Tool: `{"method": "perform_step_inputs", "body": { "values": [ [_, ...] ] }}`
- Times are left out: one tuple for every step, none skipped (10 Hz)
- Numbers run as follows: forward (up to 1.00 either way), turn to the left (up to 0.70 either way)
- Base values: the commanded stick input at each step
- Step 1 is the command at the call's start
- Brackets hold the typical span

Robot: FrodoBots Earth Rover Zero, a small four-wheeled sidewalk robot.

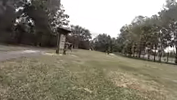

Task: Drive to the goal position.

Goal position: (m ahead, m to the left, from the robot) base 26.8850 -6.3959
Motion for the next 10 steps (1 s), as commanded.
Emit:
{"method": "perform_step_inputs", "body": {
  "values": [
    [0.7,0.0],
    [0.7,0.0],
    [0.7,0.0],
    [0.7,0.0],
    [0.7,0.0],
    [0.7,0.0],
    [0.7,0.0],
    [0.7,0.0],
    [0.7,0.0],
    [0.7,0.0]
  ]
}}
